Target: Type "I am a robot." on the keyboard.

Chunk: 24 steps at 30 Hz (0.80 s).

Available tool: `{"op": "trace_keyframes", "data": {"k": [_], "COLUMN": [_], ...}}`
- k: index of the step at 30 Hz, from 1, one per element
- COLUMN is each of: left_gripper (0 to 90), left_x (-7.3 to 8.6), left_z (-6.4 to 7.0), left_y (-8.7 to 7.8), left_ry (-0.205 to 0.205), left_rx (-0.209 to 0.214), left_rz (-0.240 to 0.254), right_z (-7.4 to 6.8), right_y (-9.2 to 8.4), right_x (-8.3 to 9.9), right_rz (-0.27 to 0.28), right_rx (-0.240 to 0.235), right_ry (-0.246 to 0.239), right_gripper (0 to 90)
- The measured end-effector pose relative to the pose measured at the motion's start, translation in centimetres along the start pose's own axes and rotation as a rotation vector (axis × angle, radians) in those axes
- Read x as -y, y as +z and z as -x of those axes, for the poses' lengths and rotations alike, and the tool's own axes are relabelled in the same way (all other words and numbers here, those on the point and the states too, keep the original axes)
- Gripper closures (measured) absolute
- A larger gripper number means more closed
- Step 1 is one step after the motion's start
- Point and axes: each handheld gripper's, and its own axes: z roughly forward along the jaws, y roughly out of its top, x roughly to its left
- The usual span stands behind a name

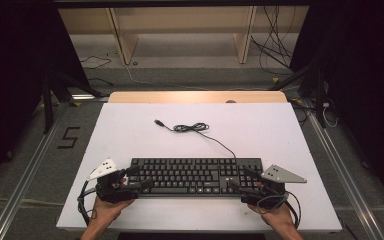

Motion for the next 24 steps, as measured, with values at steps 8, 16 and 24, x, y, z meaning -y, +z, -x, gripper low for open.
{"op": "trace_keyframes", "data": {"k": [8, 16, 24], "left_gripper": [22.2, 22.3, 22.4], "left_x": [0.0, 0.0, 0.0], "left_z": [0.0, -0.1, -0.2], "left_y": [0.0, 0.0, -0.1], "left_ry": [0.000, -0.001, -0.005], "left_rx": [-0.002, -0.006, -0.013], "left_rz": [0.001, 0.000, 0.000], "right_z": [-0.1, -0.1, -0.8], "right_y": [0.1, 0.4, 1.7], "right_x": [0.0, -0.2, -0.8], "right_rz": [-0.004, -0.010, -0.035], "right_rx": [-0.006, -0.016, -0.056], "right_ry": [0.014, 0.026, 0.028], "right_gripper": [31.1, 31.3, 31.3]}}
